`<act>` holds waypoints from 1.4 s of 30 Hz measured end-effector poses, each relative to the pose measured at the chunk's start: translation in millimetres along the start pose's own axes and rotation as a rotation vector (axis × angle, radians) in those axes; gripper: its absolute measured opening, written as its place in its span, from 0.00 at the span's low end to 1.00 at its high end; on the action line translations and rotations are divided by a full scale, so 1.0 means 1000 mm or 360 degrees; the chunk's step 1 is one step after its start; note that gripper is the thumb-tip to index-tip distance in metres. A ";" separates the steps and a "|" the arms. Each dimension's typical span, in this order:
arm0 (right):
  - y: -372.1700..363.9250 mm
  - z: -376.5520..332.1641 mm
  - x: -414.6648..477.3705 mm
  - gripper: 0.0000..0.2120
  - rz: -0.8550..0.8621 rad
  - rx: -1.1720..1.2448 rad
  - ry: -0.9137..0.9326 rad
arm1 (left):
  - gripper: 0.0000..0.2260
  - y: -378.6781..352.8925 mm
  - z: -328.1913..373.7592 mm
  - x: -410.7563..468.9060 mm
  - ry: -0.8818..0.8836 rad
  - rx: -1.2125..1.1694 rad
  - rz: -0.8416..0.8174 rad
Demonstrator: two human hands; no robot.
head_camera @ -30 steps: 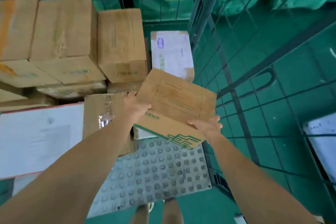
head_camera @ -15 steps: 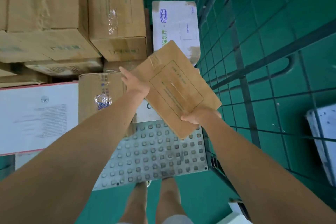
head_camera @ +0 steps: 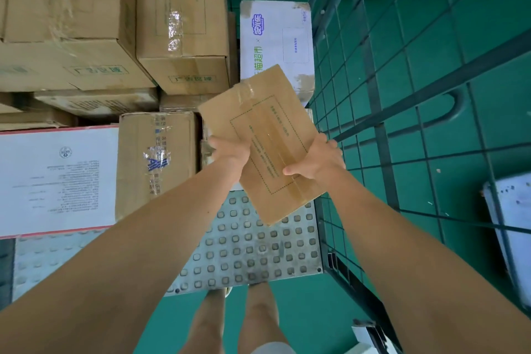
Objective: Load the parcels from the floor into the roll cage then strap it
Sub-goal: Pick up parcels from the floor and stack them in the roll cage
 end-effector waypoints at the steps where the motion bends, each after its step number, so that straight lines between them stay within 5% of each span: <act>1: 0.002 0.004 -0.004 0.56 -0.0025 0.0071 -0.0032 | 0.27 -0.003 0.009 -0.007 -0.0055 0.0007 -0.0025; 10: 0.061 0.006 -0.022 0.57 0.0011 0.0448 -0.0155 | 0.37 -0.022 0.102 -0.030 -0.0518 0.0210 -0.0199; 21: 0.144 -0.080 0.032 0.54 0.0274 0.0645 0.0065 | 0.22 -0.029 0.240 0.002 -0.0809 0.0060 -0.0255; 25: 0.167 -0.126 0.065 0.54 0.0382 0.0701 0.0148 | 0.33 -0.033 0.285 0.040 -0.0848 0.0062 -0.0277; 31: 0.182 -0.172 0.112 0.48 0.0506 0.0730 0.0191 | 0.36 -0.050 0.328 0.084 -0.0984 0.0052 -0.0395; 42: 0.162 -0.209 0.153 0.56 0.0299 0.0131 0.0293 | 0.38 -0.081 0.328 0.113 -0.1325 0.1199 -0.0221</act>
Point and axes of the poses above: each hand's wrist, its own x-axis towards the middle knuckle, its own y-axis out of the back of the hand, z = x × y, the point moved 9 cm from there along x, towards the middle knuckle, and after that the axes turned 5 degrees about -y, right-handed, at the moved point
